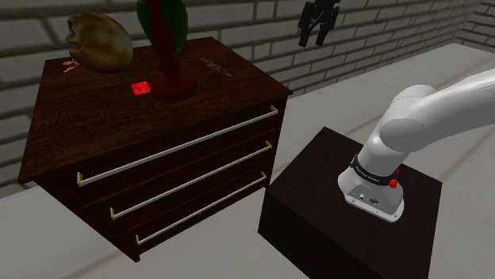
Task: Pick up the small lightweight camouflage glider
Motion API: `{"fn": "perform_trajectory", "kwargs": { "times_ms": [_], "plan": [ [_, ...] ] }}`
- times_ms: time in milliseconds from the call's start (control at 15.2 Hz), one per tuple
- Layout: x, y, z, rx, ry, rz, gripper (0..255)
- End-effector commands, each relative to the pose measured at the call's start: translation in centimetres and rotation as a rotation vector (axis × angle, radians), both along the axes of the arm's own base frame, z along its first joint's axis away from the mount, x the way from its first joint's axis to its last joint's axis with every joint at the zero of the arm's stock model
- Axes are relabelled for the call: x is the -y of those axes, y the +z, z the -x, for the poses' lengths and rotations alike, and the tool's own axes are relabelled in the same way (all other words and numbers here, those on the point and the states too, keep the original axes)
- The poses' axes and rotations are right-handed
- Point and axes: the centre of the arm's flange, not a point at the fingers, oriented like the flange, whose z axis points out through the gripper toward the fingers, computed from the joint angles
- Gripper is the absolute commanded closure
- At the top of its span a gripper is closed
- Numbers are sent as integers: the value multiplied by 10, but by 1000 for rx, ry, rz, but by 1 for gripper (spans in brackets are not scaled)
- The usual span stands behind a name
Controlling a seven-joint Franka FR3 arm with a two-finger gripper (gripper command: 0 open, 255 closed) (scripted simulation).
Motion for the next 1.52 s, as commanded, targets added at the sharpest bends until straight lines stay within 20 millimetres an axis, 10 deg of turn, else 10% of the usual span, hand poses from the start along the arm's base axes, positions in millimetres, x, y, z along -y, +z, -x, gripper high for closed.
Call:
{"fn": "perform_trajectory", "kwargs": {
  "times_ms": [0, 1452],
  "plan": [
    [0, 0, 0, 0, 0, 0, 0],
    [-84, -74, -271, -4, -69, 91, 0]
  ]
}}
